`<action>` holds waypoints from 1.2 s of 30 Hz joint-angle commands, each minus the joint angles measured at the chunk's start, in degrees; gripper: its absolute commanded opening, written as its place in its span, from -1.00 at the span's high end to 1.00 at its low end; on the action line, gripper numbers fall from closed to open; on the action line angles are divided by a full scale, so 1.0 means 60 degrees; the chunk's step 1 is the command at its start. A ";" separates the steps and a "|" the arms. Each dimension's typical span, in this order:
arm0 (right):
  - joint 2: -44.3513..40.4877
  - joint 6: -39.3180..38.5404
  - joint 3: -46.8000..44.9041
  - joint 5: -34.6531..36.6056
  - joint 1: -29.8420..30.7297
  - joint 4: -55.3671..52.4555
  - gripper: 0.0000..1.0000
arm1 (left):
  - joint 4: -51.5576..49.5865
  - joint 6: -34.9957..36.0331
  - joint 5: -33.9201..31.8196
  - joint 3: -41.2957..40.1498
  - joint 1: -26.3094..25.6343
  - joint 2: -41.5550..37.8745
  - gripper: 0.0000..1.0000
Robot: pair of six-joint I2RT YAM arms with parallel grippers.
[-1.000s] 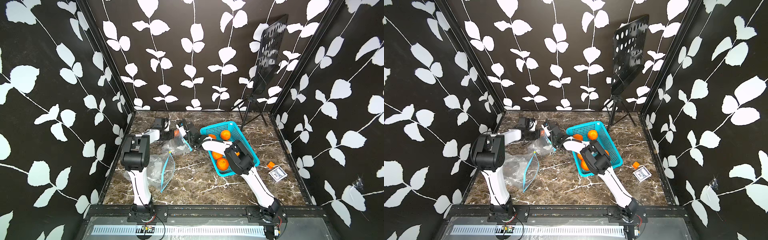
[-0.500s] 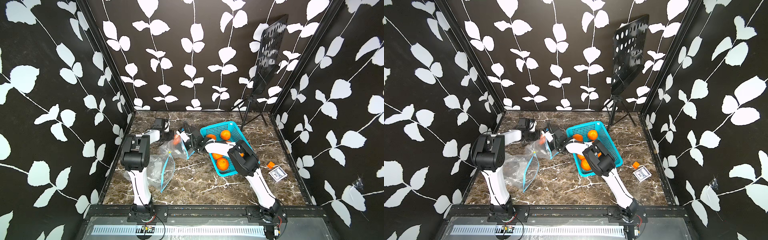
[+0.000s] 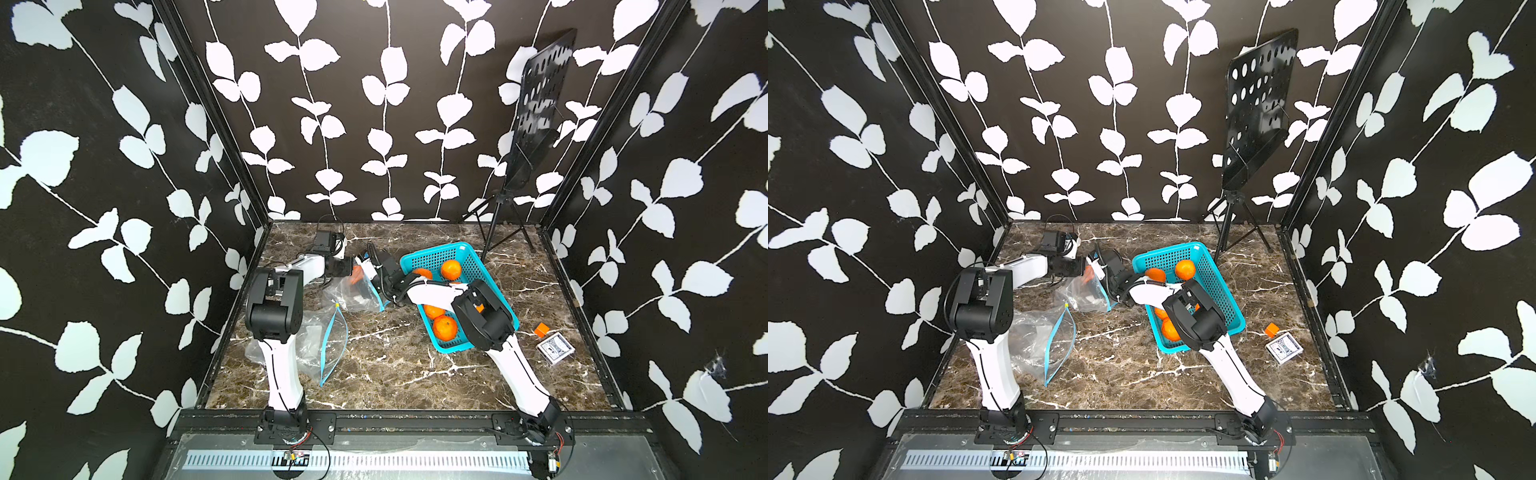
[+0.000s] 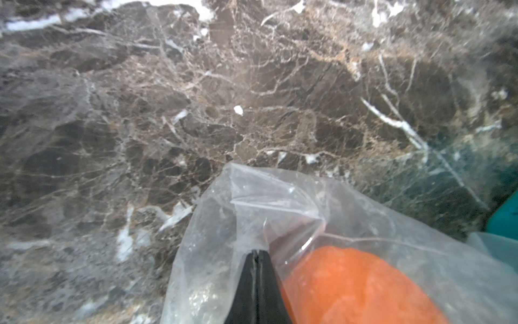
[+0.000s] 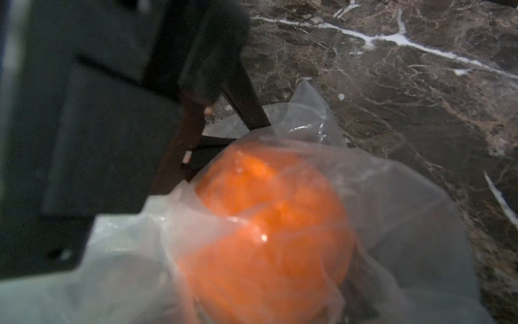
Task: Open the zip-top bag and take out the orange
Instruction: Pick up the orange from the zipper food storage bag.
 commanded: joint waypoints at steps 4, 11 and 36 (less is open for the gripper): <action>-0.0204 0.0239 -0.0422 -0.0213 0.0193 0.1818 0.04 | -0.0235 0.0257 0.0932 -0.0257 -0.0261 -0.0292 1.00; -0.1307 0.0236 -0.1979 -0.0432 0.0232 0.2138 0.21 | 0.0462 -0.1022 0.0359 -0.0469 0.0261 -0.0390 1.00; -0.4432 0.0252 -0.5065 -0.0413 0.0515 0.1076 0.16 | 0.0175 -0.1384 -0.1465 0.0501 0.1422 -0.0372 1.00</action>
